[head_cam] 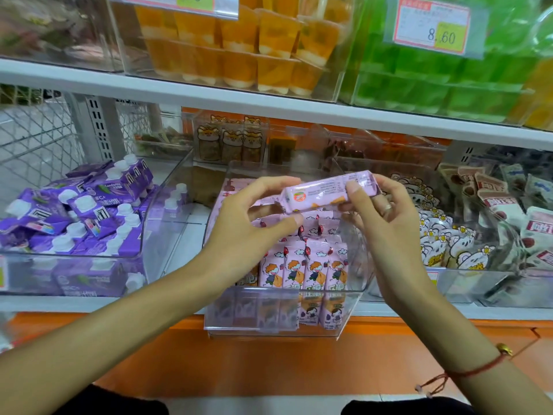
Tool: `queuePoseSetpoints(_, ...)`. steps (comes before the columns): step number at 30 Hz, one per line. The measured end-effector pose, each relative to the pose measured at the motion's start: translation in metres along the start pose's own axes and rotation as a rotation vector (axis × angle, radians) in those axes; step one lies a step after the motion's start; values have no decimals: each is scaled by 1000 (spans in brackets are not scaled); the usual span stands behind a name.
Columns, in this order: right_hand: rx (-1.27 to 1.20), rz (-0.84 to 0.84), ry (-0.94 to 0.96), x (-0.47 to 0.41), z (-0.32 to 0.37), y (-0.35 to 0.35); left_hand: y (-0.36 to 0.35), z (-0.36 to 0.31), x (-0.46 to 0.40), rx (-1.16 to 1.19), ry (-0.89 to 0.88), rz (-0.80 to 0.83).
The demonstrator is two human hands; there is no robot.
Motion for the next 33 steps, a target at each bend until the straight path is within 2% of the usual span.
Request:
queuePoseSetpoints(5,101,-5,-15,-5,-5,5,7,2,-6,63,19,-33)
queuePoseSetpoints(9,383,-64,106,-15,-4,21,21,2,-15,77,5,-142)
queuePoseSetpoints(13,807,206,65,-14,-18,19,15,7,-29,-47,-1,-159)
queuePoseSetpoints(15,899,280,38,-11,-24,19,6,10,-39,-126,-30,-156)
queuePoseSetpoints(19,904,315,59,-7,-25,23,-9,18,-56,-402,-90,-119)
queuePoseSetpoints(24,877,353,75,-4,-26,30,-23,16,-72,-780,-166,73)
queuePoseSetpoints(27,860,373,74,-4,-29,35,-29,3,-86,-843,-190,162)
queuePoseSetpoints(31,838,397,79,-4,-31,38,-40,2,-112,-900,-150,91)
queuePoseSetpoints(33,827,397,91,-3,-30,39,-52,15,-119,-929,-117,116)
Point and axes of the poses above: each hand's wrist, its own x-axis away from the middle knuckle, its own y-axis out of the back of the hand, z = x × y, the point moved 4 cm from there along -x, towards the middle knuckle, and after that the axes turned 4 degrees about -z, right-handed, at the moved point
